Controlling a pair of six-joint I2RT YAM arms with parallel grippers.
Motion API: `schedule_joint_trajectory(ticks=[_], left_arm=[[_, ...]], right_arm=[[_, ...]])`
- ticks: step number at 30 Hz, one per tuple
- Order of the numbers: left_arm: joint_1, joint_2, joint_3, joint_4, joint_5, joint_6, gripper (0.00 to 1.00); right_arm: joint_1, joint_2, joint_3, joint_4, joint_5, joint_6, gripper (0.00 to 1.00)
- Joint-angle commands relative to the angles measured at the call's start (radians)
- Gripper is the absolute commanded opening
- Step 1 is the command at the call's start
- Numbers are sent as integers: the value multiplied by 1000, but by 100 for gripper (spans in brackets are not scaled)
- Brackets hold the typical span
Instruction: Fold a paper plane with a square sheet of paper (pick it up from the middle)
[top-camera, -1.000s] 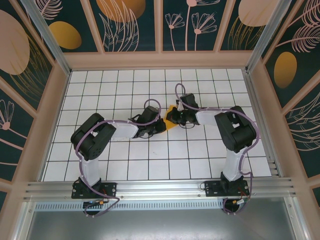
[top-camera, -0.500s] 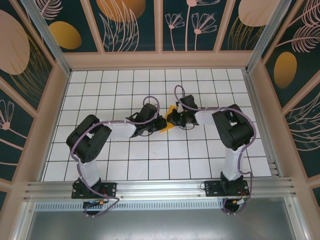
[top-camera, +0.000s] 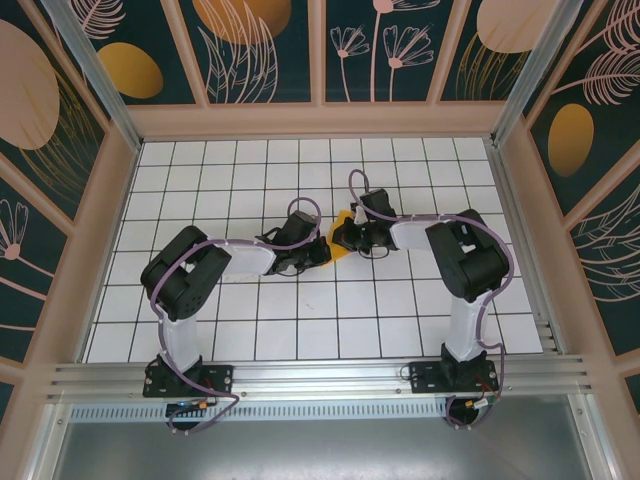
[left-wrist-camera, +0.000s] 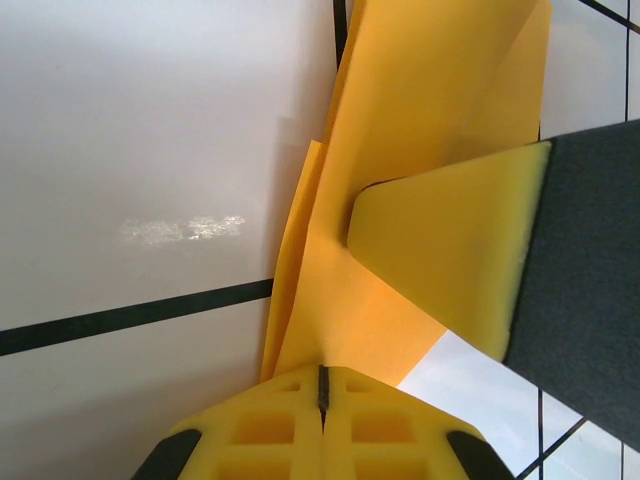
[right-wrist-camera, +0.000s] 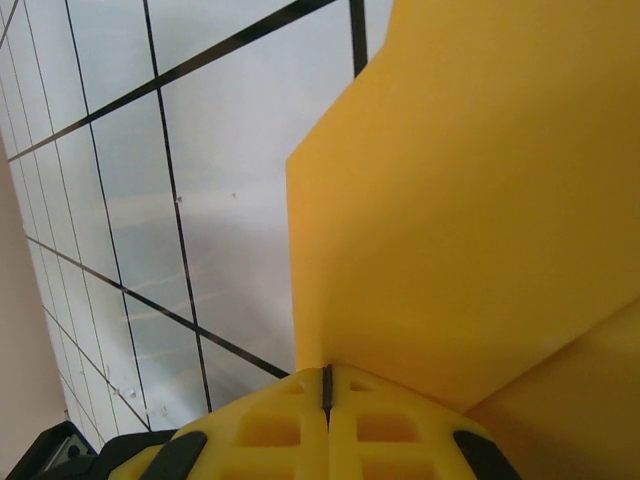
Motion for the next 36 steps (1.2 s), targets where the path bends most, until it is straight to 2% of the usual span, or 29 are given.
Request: schedule_joint_trajectory(ticks=[1, 13, 18, 23, 36], left_arm=[[9, 17, 7, -44, -23, 15, 0], [9, 5, -15, -29, -27, -6, 0], [9, -8, -35, -47, -35, -14, 0], [9, -24, -76, -62, -32, -22, 0], [9, -31, -129, -77, 14, -14, 0]], right_arm=[[21, -38, -15, -32, -14, -19, 0], [34, -2, -35, -92, 18, 0, 0], [0, 45, -13, -139, 87, -7, 0], [-34, 59, -12, -129, 102, -32, 0], [-141, 103, 123, -128, 73, -134, 0]])
